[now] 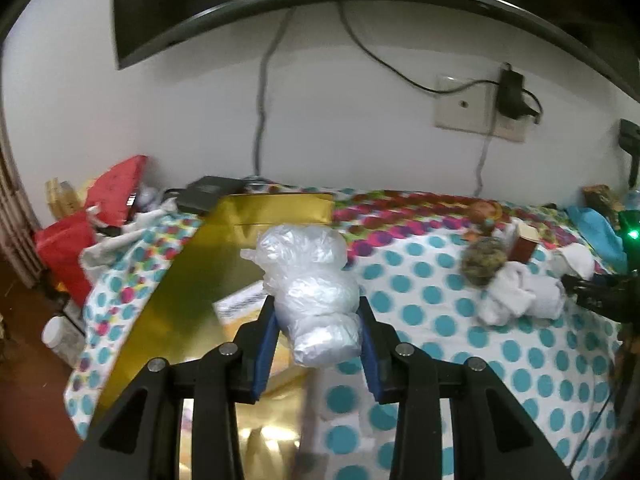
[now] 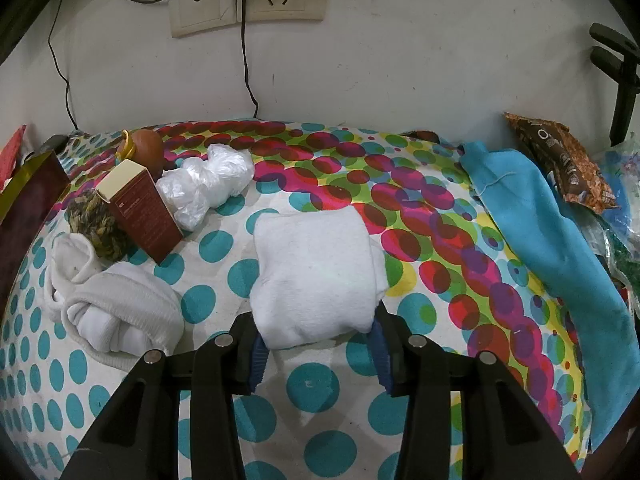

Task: Organize objects
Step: 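Lift the plastic bundle with the left tool and carry it over the tray, then open the left tool to drop the plastic bundle into the tray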

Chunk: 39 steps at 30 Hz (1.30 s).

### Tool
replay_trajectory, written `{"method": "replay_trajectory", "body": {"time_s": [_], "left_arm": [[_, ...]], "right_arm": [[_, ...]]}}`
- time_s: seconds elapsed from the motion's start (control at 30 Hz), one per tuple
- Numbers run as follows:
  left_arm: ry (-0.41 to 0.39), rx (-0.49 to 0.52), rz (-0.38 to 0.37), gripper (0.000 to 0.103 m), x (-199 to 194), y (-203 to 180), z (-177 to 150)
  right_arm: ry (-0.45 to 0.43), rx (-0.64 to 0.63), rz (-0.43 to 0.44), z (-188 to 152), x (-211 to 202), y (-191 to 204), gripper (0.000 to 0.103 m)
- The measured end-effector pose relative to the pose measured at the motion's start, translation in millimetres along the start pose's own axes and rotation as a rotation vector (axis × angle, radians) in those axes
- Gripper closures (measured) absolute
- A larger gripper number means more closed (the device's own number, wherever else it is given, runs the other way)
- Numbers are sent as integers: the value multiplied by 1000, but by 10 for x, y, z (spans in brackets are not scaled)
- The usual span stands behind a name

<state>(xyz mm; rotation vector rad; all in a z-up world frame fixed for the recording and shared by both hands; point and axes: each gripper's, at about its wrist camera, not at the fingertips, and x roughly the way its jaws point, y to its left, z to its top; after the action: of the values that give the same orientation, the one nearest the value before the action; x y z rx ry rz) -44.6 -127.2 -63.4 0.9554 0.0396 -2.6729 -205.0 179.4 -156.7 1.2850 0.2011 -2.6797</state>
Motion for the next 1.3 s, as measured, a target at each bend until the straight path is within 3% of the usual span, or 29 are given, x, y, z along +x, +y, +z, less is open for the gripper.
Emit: {"method": "replay_trajectory", "body": {"time_s": [0.2, 0.3, 0.73, 0.8, 0.97, 1.3], "left_arm": [[71, -120, 36, 66, 65, 473, -75], [111, -166, 13, 66, 131, 624, -137], [150, -190, 37, 61, 198, 748, -185], [132, -182, 42, 59, 171, 712, -179], [46, -164, 87, 40, 36, 605, -145], [-17, -87, 53, 40, -202, 189, -178]], "right_arm": [[1, 4, 2, 8, 4, 16, 61], [1, 5, 5, 12, 1, 10, 61], [2, 4, 5, 29, 10, 4, 60], [2, 4, 5, 31, 11, 3, 60], [3, 6, 6, 40, 14, 5, 59], [2, 4, 4, 47, 10, 8, 60]]}}
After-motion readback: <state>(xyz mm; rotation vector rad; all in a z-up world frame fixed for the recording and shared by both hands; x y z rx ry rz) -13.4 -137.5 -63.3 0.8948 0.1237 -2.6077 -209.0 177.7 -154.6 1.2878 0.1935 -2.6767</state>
